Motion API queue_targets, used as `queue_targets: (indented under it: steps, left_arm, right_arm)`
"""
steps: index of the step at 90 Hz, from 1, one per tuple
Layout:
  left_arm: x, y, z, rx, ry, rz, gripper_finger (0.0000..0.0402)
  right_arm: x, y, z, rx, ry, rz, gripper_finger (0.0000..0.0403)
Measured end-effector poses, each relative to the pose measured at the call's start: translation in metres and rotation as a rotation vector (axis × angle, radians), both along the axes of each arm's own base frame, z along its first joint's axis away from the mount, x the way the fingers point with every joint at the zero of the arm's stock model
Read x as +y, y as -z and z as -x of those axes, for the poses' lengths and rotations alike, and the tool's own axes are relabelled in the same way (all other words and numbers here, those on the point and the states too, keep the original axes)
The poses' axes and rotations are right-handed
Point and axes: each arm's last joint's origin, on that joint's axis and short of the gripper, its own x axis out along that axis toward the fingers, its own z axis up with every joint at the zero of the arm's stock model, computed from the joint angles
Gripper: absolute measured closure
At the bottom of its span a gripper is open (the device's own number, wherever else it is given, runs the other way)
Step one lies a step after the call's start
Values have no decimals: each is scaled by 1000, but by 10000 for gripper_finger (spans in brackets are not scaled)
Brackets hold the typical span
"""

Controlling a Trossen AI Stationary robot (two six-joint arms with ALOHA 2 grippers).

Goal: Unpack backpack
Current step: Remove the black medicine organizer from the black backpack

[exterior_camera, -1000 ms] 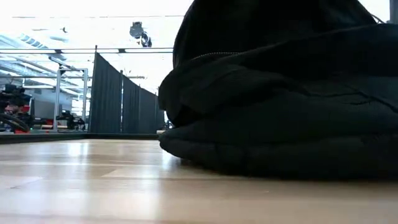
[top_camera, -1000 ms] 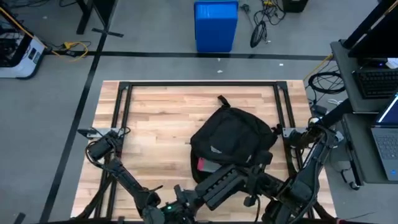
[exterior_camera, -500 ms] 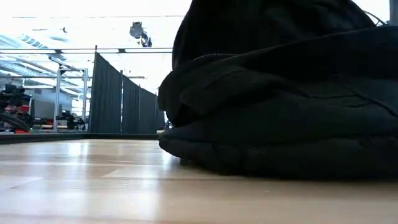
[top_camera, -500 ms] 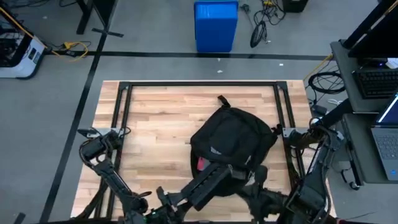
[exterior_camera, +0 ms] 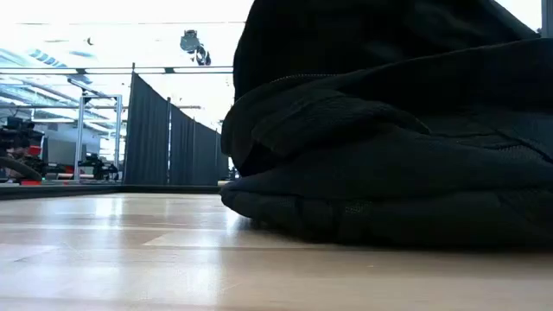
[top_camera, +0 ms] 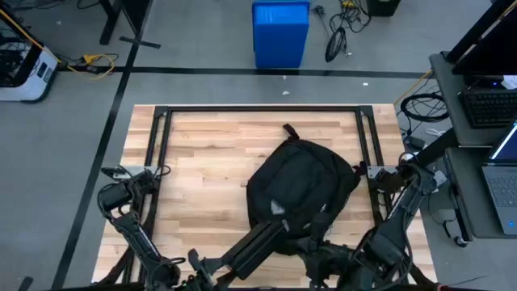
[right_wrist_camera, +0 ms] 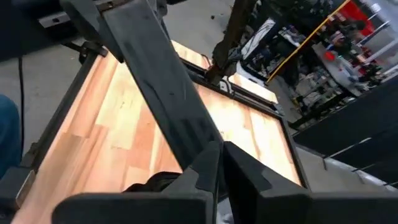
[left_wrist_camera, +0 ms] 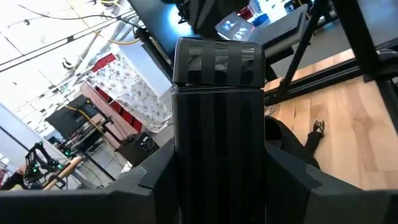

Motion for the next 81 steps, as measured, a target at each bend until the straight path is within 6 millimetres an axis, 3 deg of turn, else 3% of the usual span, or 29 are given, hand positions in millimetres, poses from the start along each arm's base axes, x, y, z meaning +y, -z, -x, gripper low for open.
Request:
queue_targets:
  steps: [27, 50, 81]
  left_arm:
    - [-8, -12, 22, -17, 45, 35, 236]
    - [-6, -11, 19, -15, 33, 33, 236]
    - [-4, -10, 14, -10, 21, 24, 236]
  right_arm:
    - [-1, 5, -18, 10, -26, 26, 397]
    - [21, 1, -42, -59, -323, -24, 397]
    - [15, 9, -77, -131, -372, 23, 397]
